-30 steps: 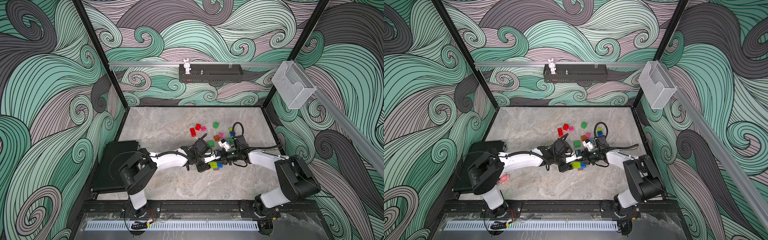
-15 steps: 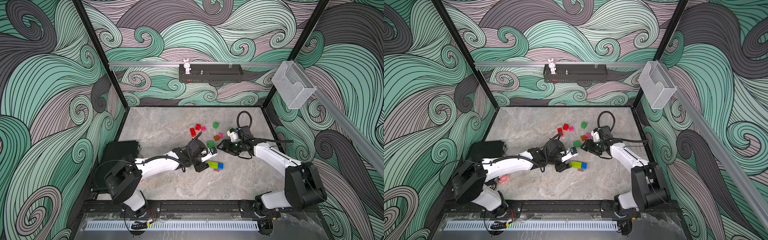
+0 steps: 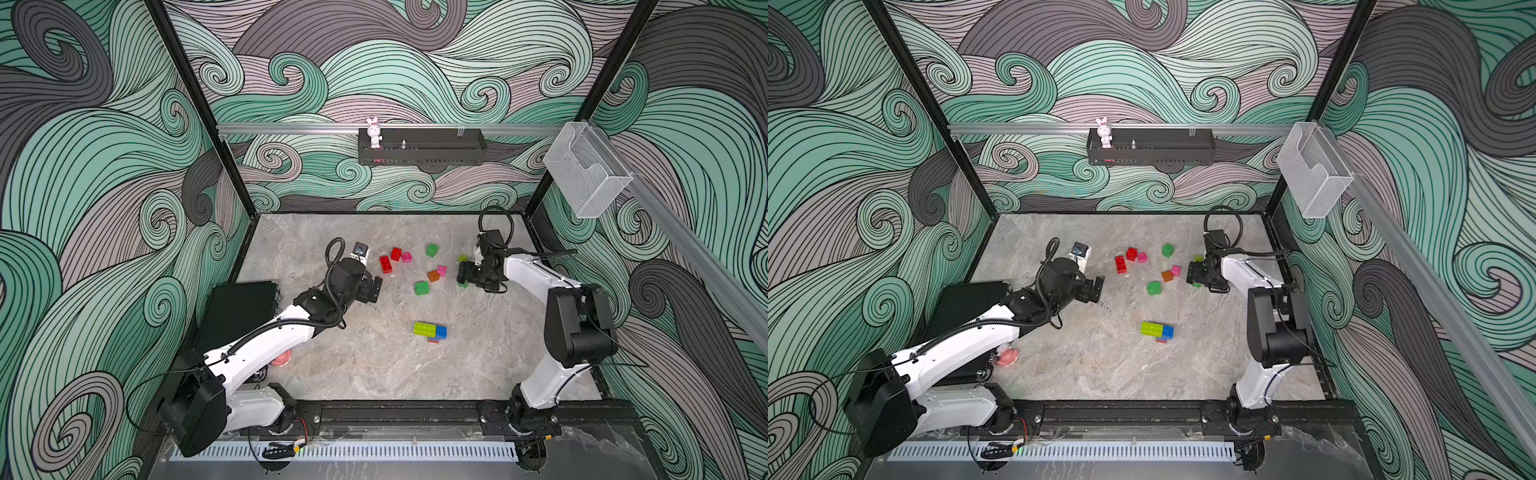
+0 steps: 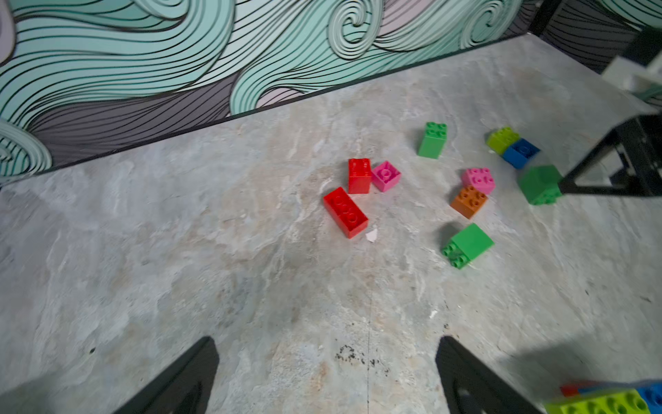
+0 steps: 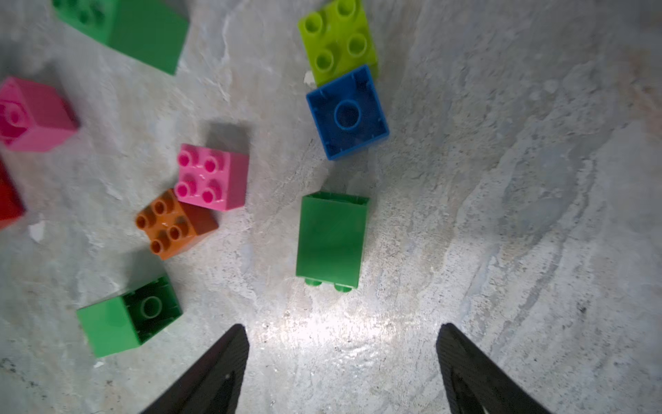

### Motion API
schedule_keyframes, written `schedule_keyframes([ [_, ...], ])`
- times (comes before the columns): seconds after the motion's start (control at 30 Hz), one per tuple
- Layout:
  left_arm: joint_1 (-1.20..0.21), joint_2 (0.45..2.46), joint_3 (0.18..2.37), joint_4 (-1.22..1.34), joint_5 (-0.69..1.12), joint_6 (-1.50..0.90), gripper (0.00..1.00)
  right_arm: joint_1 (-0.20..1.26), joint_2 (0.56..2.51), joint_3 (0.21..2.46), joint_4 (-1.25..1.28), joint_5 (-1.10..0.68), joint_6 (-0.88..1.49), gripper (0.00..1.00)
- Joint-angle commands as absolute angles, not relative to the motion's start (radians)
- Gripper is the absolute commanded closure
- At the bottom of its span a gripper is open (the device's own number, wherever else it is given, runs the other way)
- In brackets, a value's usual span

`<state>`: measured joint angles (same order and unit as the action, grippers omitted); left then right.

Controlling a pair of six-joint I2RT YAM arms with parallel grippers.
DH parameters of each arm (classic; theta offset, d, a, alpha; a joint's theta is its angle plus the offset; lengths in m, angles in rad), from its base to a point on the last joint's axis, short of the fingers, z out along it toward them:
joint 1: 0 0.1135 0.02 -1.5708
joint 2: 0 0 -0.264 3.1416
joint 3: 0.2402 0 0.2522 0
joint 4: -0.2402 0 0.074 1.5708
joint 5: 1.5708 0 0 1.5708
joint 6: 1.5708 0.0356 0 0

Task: Assemble the number 4 with lego
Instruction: Pick up the lego brick from the center of the board.

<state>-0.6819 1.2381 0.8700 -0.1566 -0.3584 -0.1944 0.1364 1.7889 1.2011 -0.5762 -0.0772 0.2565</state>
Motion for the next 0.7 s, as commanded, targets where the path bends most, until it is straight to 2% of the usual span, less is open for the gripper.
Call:
schedule_keyframes([
  [0.0,-0.676,1.22,0.858,-0.188,-0.438,-0.295,0.01,0.146,1.865,1.274,-0.69,-0.083,0.182,0.17],
  [0.2,-0.671,1.235,0.858,-0.195,-0.402,-0.29,0.02,0.169,1.966,1.367,-0.738,-0.019,0.164,0.26],
  [0.67,-0.669,1.316,0.912,-0.239,-0.294,-0.28,0.01,0.225,2.009,1.41,-0.73,0.021,0.088,0.64],
])
